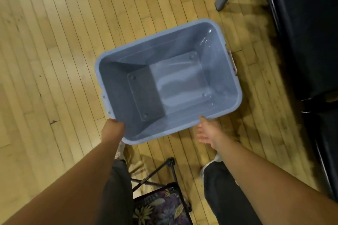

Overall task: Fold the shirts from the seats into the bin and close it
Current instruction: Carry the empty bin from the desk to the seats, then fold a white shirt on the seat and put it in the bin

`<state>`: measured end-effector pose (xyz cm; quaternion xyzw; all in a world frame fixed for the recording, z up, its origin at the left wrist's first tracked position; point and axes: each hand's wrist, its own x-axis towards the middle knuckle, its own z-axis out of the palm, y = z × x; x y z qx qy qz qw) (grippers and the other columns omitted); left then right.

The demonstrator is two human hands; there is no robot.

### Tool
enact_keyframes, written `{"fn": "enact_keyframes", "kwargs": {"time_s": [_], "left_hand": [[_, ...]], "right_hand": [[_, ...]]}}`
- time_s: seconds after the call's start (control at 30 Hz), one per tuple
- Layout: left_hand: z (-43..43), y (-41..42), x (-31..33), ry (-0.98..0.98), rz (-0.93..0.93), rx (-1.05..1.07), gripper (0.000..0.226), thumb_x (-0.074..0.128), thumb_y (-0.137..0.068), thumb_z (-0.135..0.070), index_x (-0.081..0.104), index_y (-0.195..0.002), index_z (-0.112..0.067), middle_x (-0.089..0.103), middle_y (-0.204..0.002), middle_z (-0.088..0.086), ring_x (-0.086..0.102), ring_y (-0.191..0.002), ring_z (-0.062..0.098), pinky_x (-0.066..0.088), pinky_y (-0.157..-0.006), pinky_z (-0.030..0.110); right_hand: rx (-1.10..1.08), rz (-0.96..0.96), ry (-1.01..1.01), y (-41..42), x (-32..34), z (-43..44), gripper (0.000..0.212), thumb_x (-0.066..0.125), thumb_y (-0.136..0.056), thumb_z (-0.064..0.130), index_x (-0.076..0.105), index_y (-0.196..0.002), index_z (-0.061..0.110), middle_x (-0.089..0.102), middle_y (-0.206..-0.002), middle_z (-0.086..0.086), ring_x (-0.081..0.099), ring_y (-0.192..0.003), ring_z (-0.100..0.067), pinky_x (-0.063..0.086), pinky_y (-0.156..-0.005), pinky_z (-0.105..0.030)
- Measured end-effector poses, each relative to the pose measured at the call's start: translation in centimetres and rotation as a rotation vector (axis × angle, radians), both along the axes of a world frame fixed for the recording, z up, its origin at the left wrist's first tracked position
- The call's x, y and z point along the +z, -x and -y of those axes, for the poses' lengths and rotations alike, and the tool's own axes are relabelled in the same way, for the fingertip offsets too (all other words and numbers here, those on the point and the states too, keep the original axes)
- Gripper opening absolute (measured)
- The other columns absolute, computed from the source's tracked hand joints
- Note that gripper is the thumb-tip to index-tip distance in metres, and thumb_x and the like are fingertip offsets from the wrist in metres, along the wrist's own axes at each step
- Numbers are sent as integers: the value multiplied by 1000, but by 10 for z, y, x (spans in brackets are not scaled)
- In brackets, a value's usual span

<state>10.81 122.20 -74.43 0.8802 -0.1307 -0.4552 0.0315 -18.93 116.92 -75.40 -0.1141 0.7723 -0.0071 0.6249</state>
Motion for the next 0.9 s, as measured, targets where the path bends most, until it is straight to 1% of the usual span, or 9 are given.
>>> {"fn": "enact_keyframes", "kwargs": {"time_s": [0.07,0.13,0.2,0.33,0.43,0.5,0.67,0.8,0.9], "left_hand": [[33,11,22,59,-18,-55,13,51,-90,-9,60,-94,0,58,-78,14,51,-66,26,40,-57,31],[70,30,51,131,-67,-141,11,50,-87,-11,57,-80,-6,53,-72,16,48,-66,26,39,-62,34],[109,53,79,229,-120,-222,10,50,-77,-20,53,-74,-12,52,-71,15,48,-69,24,42,-65,40],[187,124,153,357,-216,-273,19,50,-67,-32,60,-67,-16,70,-78,14,64,-75,32,56,-81,52],[233,205,224,432,-272,-314,13,53,-75,-23,61,-69,-15,70,-78,13,65,-76,30,54,-77,43],[256,260,259,474,-297,-345,17,54,-88,-11,61,-73,-12,67,-73,8,62,-73,24,51,-75,38],[291,395,313,506,-377,-527,20,52,-96,-9,64,-80,-12,71,-81,7,68,-82,24,56,-77,36],[296,490,341,477,-459,-703,20,53,-98,-14,64,-82,-16,72,-84,4,70,-90,25,57,-80,38],[288,550,350,458,-532,-854,20,53,-96,-16,65,-81,-17,73,-87,6,70,-91,25,57,-87,44]], "right_hand": [[108,-54,107,0,18,20,44,51,-93,51,63,-98,10,69,-109,-19,67,-98,-38,59,-79,-48],[186,-80,246,5,33,45,45,46,-78,58,60,-72,16,70,-100,-25,65,-100,-44,55,-89,-56],[196,-65,362,19,44,71,49,43,-66,63,56,-64,15,69,-93,-26,65,-97,-45,53,-88,-58],[193,-62,541,62,155,128,59,43,-70,68,60,-73,12,70,-89,-15,66,-93,-37,54,-85,-55],[193,-112,630,122,237,155,42,48,-95,49,63,-90,10,69,-95,-9,64,-94,-27,52,-85,-43],[175,-151,673,176,270,165,36,46,-100,43,62,-95,11,68,-94,-4,63,-92,-21,49,-79,-36],[117,-273,720,308,330,160,30,47,-102,40,60,-98,13,60,-87,4,56,-84,-15,39,-75,-30],[-13,-422,719,387,358,133,31,49,-100,33,48,-73,18,52,-73,4,49,-74,-16,36,-65,-32],[-104,-476,656,429,369,104,27,48,-100,33,59,-86,11,61,-85,-3,56,-82,-20,40,-66,-30]]}}
